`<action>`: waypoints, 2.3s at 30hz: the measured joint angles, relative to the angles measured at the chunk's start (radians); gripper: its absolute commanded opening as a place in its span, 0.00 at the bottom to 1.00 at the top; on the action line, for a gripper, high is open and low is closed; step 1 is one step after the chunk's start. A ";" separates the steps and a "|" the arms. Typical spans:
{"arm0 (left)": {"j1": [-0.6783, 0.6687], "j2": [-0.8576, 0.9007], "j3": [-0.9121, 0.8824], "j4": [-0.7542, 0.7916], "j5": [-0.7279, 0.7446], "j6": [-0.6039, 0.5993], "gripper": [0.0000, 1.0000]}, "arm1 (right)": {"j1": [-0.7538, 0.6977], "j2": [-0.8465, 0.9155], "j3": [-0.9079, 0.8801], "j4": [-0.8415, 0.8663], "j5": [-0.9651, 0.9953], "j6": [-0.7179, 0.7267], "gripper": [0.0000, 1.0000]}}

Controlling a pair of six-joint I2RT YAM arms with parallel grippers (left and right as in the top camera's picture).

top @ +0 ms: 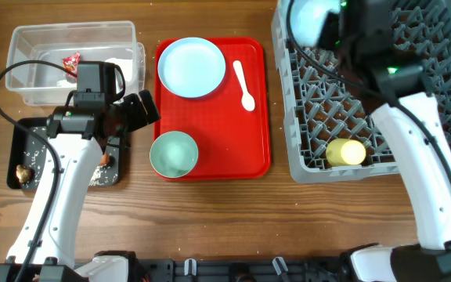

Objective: Sort waste into correct bins and load items into the dishwasher rack

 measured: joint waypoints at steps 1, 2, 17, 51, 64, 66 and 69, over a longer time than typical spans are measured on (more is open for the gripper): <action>0.000 0.000 0.000 0.001 0.000 0.000 1.00 | 0.000 0.018 0.000 0.090 0.123 -0.078 0.04; 0.000 0.000 0.000 0.000 0.000 0.000 1.00 | 0.000 0.041 -0.001 0.165 0.198 -0.143 0.04; 0.000 0.000 0.000 -0.002 0.000 0.000 1.00 | 0.056 0.495 -0.013 0.426 0.564 -0.893 0.04; 0.000 0.000 0.000 -0.002 0.000 0.000 1.00 | 0.199 0.557 -0.033 0.433 0.625 -0.887 0.83; 0.000 0.000 0.000 -0.002 0.000 0.000 1.00 | 0.278 0.478 -0.037 0.418 0.546 -0.852 0.88; 0.000 0.000 0.000 -0.002 0.000 0.000 1.00 | 0.290 0.411 -0.037 0.243 0.432 -0.763 0.89; 0.000 0.000 0.000 -0.002 -0.003 0.000 1.00 | 0.308 0.345 -0.034 0.027 0.132 -0.597 0.88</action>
